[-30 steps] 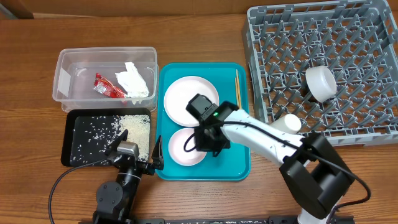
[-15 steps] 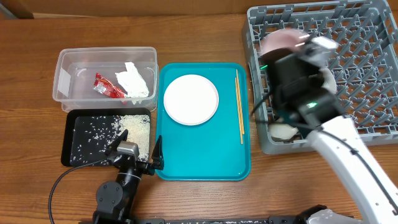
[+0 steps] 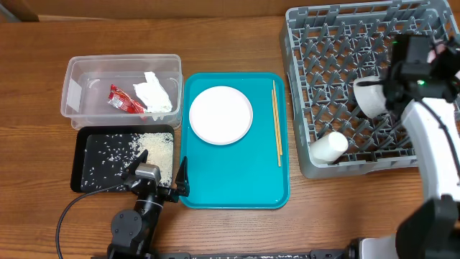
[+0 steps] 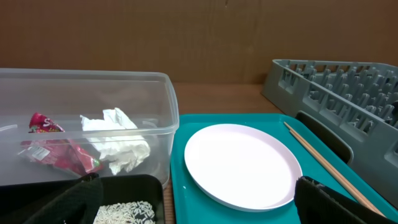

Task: Sort waste into correct bins and load items into the dishwasher
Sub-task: 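Carry the pink bowl into the dish rack and release it, then move the right gripper left toward the white plate on the teal tray, then grasp the white plate rim with the right gripper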

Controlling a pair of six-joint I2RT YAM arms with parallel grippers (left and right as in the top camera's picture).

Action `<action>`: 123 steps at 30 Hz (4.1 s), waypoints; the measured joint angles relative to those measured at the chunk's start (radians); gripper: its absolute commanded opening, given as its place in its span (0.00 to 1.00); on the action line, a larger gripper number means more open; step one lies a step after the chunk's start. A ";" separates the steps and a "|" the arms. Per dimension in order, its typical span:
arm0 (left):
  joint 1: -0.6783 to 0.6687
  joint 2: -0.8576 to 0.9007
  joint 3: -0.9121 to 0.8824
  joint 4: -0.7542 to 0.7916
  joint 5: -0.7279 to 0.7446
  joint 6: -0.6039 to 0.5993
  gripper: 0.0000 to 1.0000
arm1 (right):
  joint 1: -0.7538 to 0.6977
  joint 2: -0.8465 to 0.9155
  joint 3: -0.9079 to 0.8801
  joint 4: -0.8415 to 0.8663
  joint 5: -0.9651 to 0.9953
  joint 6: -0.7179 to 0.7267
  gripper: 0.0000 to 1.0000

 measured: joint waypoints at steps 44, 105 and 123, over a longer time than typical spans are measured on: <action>0.000 0.000 0.000 0.000 0.000 0.000 1.00 | 0.043 0.230 -0.004 0.133 0.084 -0.375 0.04; 0.000 0.000 0.000 0.000 0.000 0.000 1.00 | 0.726 0.036 -0.084 -0.044 -1.101 0.066 0.61; 0.000 0.000 0.000 0.000 0.000 0.000 1.00 | 0.717 0.361 -0.084 0.127 -1.072 0.273 0.04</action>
